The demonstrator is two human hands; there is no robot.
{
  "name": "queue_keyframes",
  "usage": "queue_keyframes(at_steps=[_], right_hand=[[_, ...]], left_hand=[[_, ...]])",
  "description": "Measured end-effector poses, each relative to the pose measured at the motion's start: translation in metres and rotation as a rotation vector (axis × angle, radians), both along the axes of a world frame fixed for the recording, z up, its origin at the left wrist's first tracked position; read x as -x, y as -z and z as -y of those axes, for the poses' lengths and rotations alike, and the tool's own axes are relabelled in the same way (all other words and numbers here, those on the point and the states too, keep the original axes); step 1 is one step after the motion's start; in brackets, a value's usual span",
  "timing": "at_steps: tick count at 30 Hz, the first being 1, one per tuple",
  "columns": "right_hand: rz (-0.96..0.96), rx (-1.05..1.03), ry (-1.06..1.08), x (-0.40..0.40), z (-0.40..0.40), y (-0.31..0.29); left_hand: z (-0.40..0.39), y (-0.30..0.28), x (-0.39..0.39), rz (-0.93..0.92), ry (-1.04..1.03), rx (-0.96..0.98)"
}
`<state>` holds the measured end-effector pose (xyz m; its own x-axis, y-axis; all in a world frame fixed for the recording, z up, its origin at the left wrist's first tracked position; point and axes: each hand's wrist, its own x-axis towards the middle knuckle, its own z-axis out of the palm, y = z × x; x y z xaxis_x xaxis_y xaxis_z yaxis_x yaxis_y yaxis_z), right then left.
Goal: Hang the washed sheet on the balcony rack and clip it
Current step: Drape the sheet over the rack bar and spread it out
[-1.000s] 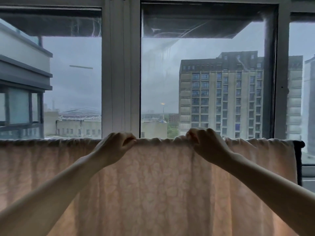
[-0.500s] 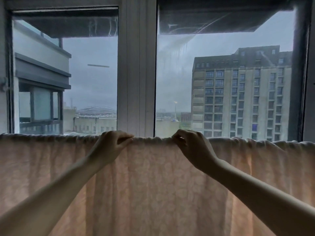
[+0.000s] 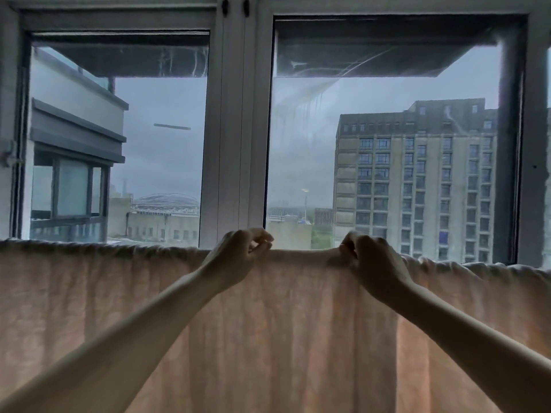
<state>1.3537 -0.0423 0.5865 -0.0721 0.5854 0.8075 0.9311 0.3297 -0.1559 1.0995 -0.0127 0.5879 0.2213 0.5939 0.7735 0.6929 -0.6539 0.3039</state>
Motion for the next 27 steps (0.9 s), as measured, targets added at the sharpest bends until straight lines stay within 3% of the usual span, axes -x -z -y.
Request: queue_keyframes(at_steps=[5, 10, 17, 21, 27], right_hand=[[0.03, -0.029, 0.031, -0.015, 0.005, 0.007], [0.079, 0.0, 0.089, 0.0, 0.013, 0.006], [0.193, -0.143, -0.096, 0.036, 0.011, 0.017], [0.148, -0.16, -0.135, 0.048, -0.001, 0.02], [0.055, -0.158, 0.002, 0.045, -0.01, 0.024]], left_hand=[[0.004, 0.006, 0.036, -0.145, -0.046, 0.074], [0.009, 0.008, 0.061, -0.06, -0.164, 0.014], [0.002, 0.015, 0.06, -0.008, -0.301, -0.132], [-0.002, 0.018, 0.063, -0.009, -0.307, -0.19], [-0.002, 0.02, 0.081, -0.003, -0.312, -0.202]])
